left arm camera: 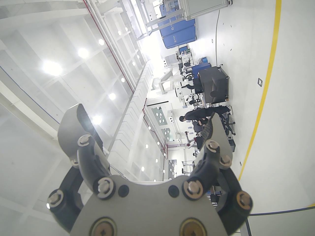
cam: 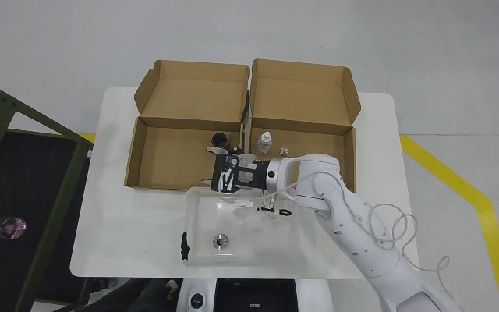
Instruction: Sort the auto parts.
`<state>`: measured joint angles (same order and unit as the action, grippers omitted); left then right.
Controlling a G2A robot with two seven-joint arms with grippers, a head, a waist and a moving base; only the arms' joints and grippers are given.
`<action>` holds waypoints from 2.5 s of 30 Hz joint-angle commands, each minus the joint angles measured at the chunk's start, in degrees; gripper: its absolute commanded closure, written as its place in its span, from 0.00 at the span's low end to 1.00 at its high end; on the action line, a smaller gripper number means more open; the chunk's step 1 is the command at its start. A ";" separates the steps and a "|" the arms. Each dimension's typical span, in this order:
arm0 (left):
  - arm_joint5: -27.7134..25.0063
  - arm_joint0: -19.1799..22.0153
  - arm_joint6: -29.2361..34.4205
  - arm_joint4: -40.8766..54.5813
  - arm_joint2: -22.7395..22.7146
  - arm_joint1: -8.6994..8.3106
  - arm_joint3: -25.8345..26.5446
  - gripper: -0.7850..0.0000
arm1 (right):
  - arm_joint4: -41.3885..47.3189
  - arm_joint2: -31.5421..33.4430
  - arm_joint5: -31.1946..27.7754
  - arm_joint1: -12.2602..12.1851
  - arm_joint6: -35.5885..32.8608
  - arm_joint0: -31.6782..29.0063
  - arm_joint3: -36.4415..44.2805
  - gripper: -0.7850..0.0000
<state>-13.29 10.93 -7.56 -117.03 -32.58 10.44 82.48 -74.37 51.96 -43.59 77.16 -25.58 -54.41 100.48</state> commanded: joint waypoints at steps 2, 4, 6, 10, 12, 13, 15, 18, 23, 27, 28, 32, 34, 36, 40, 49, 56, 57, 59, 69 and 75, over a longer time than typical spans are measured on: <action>0.00 0.00 0.00 0.00 0.00 0.00 0.00 0.00 | 0.15 -0.56 -2.76 -0.51 -0.59 -2.65 2.48 0.45; 0.00 0.00 0.00 0.00 0.00 0.00 0.00 0.00 | 0.56 -0.95 -4.44 -0.79 -0.81 -3.88 3.28 0.45; 0.00 0.00 0.00 0.00 0.00 0.00 0.00 0.00 | 0.58 -1.39 -5.62 -1.02 -1.07 -4.91 3.90 0.44; 0.00 0.00 0.00 0.00 0.00 0.00 0.00 0.00 | 0.14 -2.07 -7.06 -1.47 -1.42 -6.65 4.36 0.44; 0.00 0.00 0.00 0.00 0.00 0.00 0.00 0.00 | -0.21 -2.30 -7.45 -1.68 -1.57 -7.34 4.35 0.45; 0.00 0.00 0.00 0.00 0.00 0.00 0.00 0.00 | -0.41 -2.35 -7.64 -1.78 -1.64 -7.61 4.39 0.45; 0.00 0.00 0.00 0.00 0.00 0.00 0.00 0.00 | -1.02 -2.48 -7.96 -2.01 -1.79 -8.24 4.45 0.45; 0.00 0.00 0.00 0.00 0.00 0.00 0.00 0.00 | -1.89 -2.82 -8.77 -2.36 -1.92 -9.26 4.56 0.47; 0.00 0.00 0.00 0.00 0.00 0.00 0.00 0.00 | -3.84 -3.94 -9.81 -2.79 -1.81 -10.41 4.22 0.45; 0.00 0.00 0.00 0.00 0.00 0.00 0.00 0.00 | -5.19 -4.79 -9.85 -2.99 -1.47 -10.74 3.37 0.45; 0.00 0.00 0.00 0.00 0.00 0.00 0.00 0.00 | -5.46 -4.95 -9.83 -3.04 -1.39 -10.78 3.14 0.45; 0.00 0.00 0.00 0.00 0.00 0.00 0.00 0.00 | -6.48 -5.39 -9.55 -3.24 -1.19 -10.86 2.15 0.45; 0.00 0.00 0.00 0.00 0.00 0.00 0.00 0.00 | -6.94 -5.58 -9.35 -3.32 -1.07 -10.87 1.70 0.45; 0.00 0.00 0.00 0.00 0.00 0.00 0.00 0.00 | -7.37 -5.85 -9.32 -3.40 -1.03 -10.82 1.19 0.45; 0.00 0.00 0.00 0.00 0.00 0.00 0.00 0.00 | -7.66 -6.70 -9.19 -3.44 -0.72 -10.74 -0.17 0.45; 0.00 0.00 0.00 0.00 0.00 0.00 0.00 0.00 | -9.02 -9.22 -8.53 -3.22 -0.47 -9.55 -3.46 0.45; 0.00 0.00 0.00 0.00 0.00 0.00 0.00 0.00 | -10.04 -10.50 -7.72 -3.04 0.15 -8.44 -6.00 0.47; 0.00 0.00 0.00 0.00 0.00 0.00 0.00 0.00 | -10.21 -10.73 -7.62 -3.00 0.29 -8.31 -6.42 0.48; 0.00 0.00 0.00 0.00 0.00 0.00 0.00 0.00 | -10.48 -11.20 -7.46 -2.92 0.64 -8.05 -7.09 0.50; 0.00 0.00 0.00 0.00 0.00 0.00 0.00 0.00 | -10.58 -12.81 -6.71 -2.39 2.36 -6.11 -10.02 0.58; 0.00 0.00 0.00 0.00 0.00 0.00 0.00 0.00 | -10.23 -13.52 -6.92 -2.19 2.92 -5.37 -10.17 0.97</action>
<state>-13.29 10.93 -7.56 -117.03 -32.58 10.44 82.48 -84.63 38.54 -50.37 74.95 -22.72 -59.91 90.12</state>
